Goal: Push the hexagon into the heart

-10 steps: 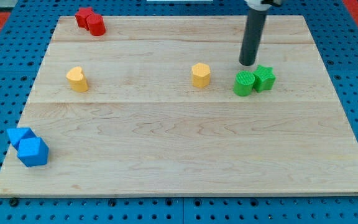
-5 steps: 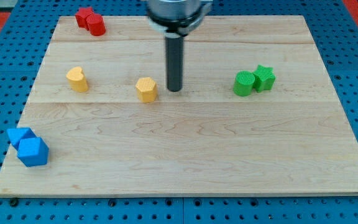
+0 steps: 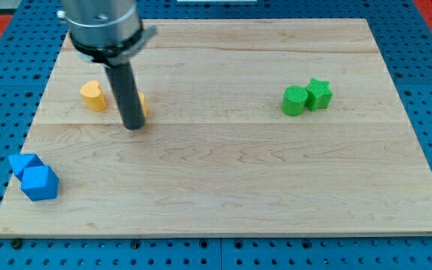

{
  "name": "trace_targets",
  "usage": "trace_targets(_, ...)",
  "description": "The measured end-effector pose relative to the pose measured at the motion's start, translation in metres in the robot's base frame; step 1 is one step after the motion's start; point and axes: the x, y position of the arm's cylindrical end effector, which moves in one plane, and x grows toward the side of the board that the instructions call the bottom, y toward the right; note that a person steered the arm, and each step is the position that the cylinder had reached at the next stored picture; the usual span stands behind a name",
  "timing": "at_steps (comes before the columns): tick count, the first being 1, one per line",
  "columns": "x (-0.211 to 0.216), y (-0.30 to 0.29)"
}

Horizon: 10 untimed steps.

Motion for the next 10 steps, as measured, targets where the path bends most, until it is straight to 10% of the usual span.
trace_targets(10,-0.021,0.042)
